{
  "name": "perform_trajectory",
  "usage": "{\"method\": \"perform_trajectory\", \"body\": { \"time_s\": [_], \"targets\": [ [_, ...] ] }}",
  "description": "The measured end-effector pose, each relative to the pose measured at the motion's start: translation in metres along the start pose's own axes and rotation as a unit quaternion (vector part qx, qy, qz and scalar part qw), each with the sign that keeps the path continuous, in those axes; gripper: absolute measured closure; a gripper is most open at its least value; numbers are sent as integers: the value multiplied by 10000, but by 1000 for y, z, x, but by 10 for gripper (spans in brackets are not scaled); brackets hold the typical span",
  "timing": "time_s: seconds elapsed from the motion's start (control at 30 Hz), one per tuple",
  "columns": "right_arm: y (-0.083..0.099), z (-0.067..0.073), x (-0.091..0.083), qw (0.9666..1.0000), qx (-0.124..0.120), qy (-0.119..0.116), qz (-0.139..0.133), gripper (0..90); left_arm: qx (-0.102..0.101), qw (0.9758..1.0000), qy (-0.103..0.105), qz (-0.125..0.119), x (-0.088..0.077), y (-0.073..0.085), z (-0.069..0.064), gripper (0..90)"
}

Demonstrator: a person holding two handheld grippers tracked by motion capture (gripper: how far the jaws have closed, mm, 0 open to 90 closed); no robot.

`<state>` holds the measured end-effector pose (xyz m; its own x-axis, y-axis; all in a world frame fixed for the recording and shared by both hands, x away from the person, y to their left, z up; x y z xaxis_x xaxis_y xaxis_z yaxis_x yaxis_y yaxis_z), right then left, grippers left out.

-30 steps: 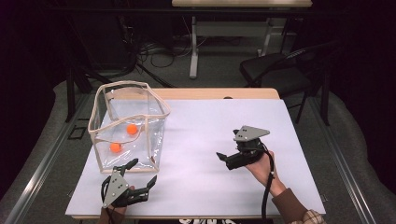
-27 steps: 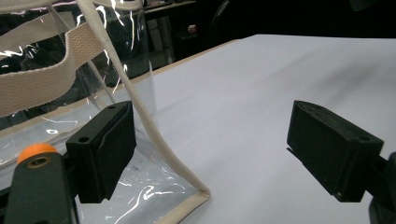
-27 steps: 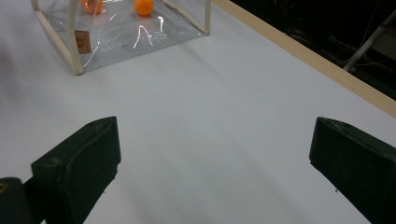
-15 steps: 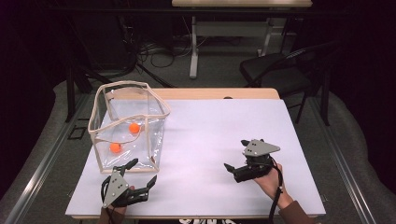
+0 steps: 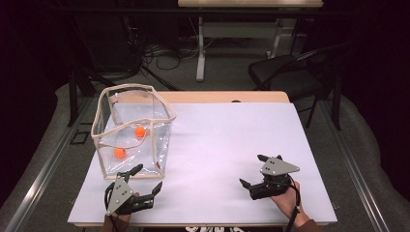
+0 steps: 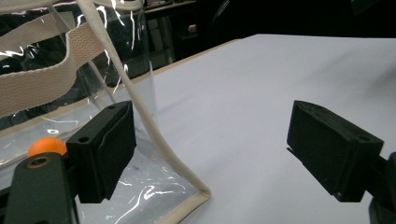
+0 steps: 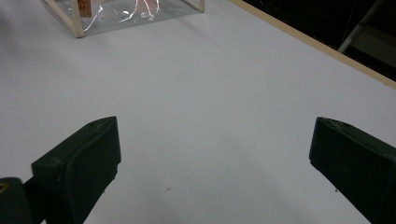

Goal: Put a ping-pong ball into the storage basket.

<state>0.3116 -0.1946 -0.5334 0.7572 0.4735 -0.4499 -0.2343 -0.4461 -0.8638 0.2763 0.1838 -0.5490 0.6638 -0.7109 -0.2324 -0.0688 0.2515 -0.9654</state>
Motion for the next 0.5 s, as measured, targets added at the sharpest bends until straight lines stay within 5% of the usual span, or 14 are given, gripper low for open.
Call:
{"method": "perform_trajectory", "body": {
  "time_s": [0.27, 0.5],
  "targets": [
    [3, 0, -2, 10000, 15, 14, -17, 15, -5, 10000, 5, 6, 0, 0, 0, 156],
    [25, -3, -14, 9998, 74, 167, -114, 16, -9, 10000, 8, 5, 1, 0, 0, 156]
  ]
}}
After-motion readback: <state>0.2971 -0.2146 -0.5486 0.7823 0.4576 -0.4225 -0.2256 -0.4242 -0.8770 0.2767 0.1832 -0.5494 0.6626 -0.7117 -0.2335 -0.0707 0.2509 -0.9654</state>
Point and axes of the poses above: each handheld gripper's, and its own axes: x roughly forward along the jaws, y roughly out of its underside, z roughly to its left, the point moved 5 cm from there along x, roughly forward along the jaws, and after that the axes turned 9 degrees about y, right-handed, at the moved point
